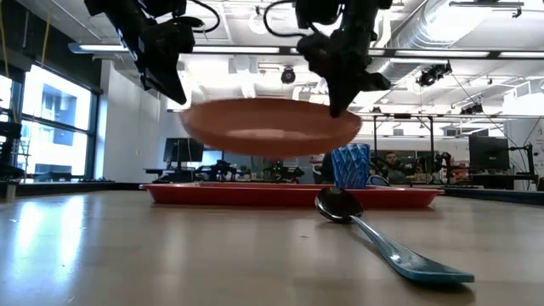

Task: Pick and place plate/cup/fork/spoon on tray
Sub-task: Put the orange plate on the red serving tray to the bottom left of the blue glass

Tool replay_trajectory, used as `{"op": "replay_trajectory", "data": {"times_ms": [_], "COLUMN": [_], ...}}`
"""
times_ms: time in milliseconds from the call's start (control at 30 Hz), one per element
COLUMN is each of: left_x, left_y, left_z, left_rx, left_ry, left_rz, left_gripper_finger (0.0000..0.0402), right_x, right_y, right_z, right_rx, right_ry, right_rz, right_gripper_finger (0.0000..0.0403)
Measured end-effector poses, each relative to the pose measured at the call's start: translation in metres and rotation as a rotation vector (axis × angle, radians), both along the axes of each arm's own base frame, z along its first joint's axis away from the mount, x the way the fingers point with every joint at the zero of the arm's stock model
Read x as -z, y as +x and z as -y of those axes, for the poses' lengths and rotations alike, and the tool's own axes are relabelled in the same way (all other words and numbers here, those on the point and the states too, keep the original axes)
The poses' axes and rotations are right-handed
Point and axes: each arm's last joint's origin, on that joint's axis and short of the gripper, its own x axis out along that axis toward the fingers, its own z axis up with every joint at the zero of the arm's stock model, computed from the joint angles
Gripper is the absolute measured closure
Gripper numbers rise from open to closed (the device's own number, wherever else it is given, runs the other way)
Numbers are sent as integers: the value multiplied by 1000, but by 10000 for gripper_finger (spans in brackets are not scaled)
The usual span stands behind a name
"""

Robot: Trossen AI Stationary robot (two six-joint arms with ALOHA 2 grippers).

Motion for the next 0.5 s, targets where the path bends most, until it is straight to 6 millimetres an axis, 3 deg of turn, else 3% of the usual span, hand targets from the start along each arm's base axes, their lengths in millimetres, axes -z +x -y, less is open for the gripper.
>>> {"op": "replay_trajectory", "data": {"times_ms": [333,500], "left_x": [0,0], "left_y": [0,0], "left_z": [0,0], "left_rx": [31,45], "left_ry": [23,43], "left_rz": [-8,-16], "left_gripper_finger": [362,362], "right_x": [0,19], "right_y": [-5,-7], "right_z": [18,18], "right_rx": [391,511], "right_ry": [-76,-80], "right_rz": [-14,-24], "right_gripper_finger": [403,403]}}
